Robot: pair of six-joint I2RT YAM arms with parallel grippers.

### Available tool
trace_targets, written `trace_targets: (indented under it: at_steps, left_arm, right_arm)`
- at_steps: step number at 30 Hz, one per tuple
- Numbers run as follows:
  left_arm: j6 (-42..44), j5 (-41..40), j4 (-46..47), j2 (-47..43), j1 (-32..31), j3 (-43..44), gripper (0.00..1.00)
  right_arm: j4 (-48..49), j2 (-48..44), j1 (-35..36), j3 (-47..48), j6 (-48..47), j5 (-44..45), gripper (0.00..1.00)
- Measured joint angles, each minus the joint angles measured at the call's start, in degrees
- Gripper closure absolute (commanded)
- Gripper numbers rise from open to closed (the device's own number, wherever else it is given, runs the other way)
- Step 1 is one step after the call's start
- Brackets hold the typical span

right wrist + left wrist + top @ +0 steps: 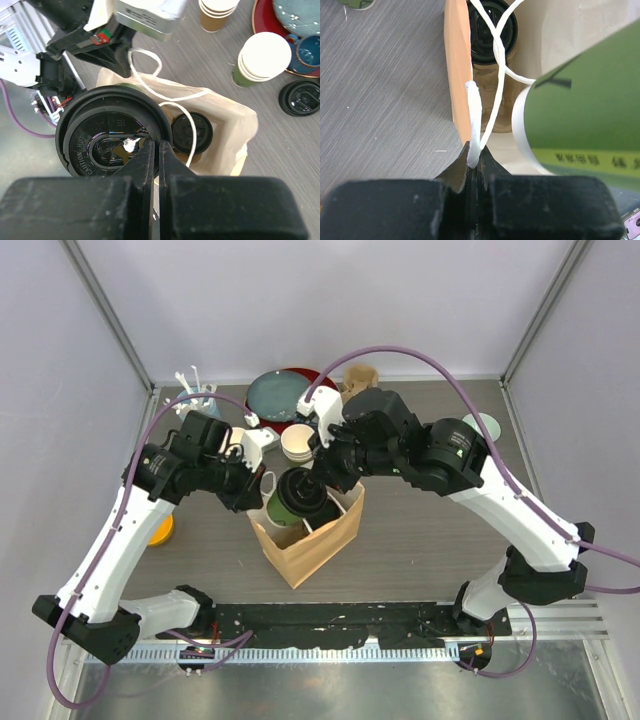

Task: Pack the takeout coffee

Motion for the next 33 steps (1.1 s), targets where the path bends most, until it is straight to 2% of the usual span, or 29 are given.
trace_targets:
  at_steps: [5,16,33]
  left_arm:
    - [0.0,0.4,0.0,0.0,0.0,0.0,1.0]
    - [0.0,1.3,-0.1,0.0,0.0,0.1,1.0]
    - [-0.6,1.3,-2.4,0.4,0.0,-0.2,1.0]
  right_arm:
    - [1.1,1.3,0.7,-0.8,-0.1,-0.9,0.99]
    - [0.2,8.3,0.8,-5.6,-0.8,5.7,0.99]
    - [10.3,4.7,3.1,-15.6,-0.9,11.1,0.99]
